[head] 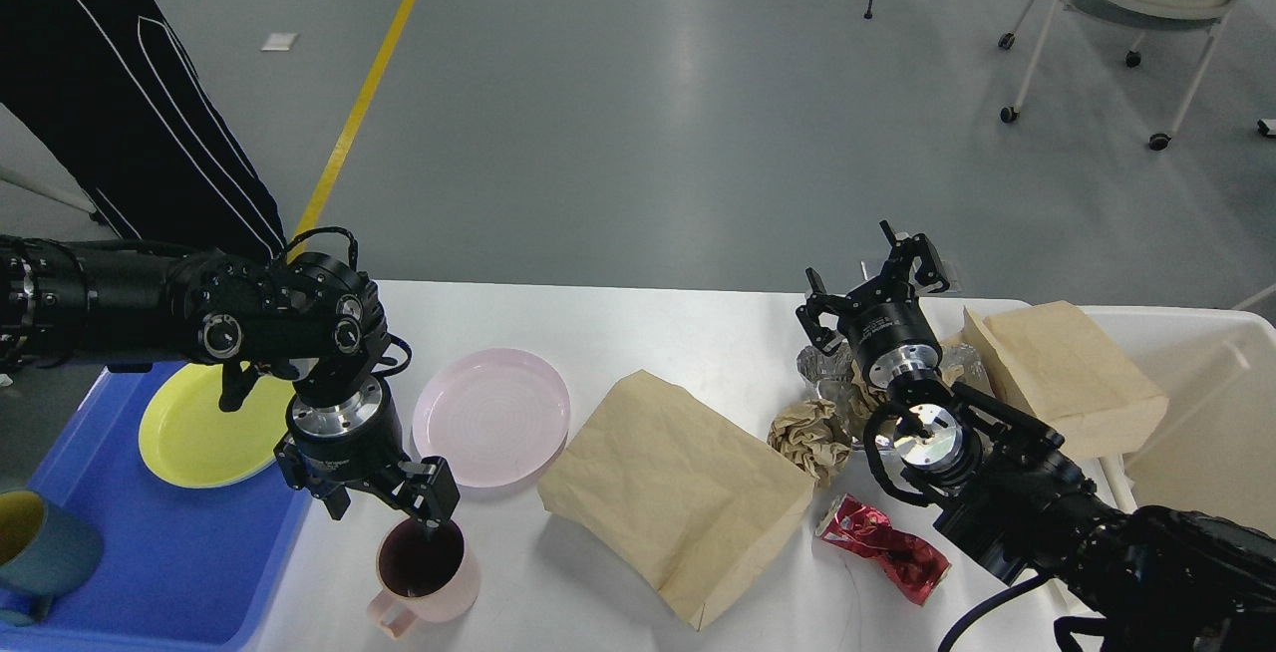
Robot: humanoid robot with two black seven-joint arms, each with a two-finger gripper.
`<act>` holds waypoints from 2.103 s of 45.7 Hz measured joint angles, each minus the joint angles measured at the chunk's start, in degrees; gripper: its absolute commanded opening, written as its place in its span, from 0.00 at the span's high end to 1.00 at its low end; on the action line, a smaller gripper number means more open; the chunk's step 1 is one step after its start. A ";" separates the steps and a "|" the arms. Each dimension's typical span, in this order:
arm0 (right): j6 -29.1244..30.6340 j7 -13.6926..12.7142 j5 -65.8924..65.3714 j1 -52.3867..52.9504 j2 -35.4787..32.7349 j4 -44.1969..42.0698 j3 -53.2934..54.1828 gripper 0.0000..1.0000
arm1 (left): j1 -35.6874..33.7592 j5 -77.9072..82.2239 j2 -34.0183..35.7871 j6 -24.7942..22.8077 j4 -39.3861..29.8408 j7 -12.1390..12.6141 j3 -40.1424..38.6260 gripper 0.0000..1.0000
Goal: Tidy desktop
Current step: 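Lower the left gripper and grasp the pink mug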
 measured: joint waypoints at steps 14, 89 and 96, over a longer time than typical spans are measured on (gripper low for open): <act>0.00 0.00 -0.01 0.00 0.00 0.00 0.00 0.00 | 2.41 2.03 -0.02 2.12 -1.08 0.04 0.24 0.05; 0.00 0.00 -0.04 0.00 0.01 0.00 0.00 0.00 | 9.64 4.78 -1.42 20.29 -1.35 -0.23 4.42 0.36; 0.00 0.00 0.00 0.00 0.01 0.00 0.00 0.00 | 9.67 4.78 -1.42 19.98 -1.39 -0.23 4.43 0.67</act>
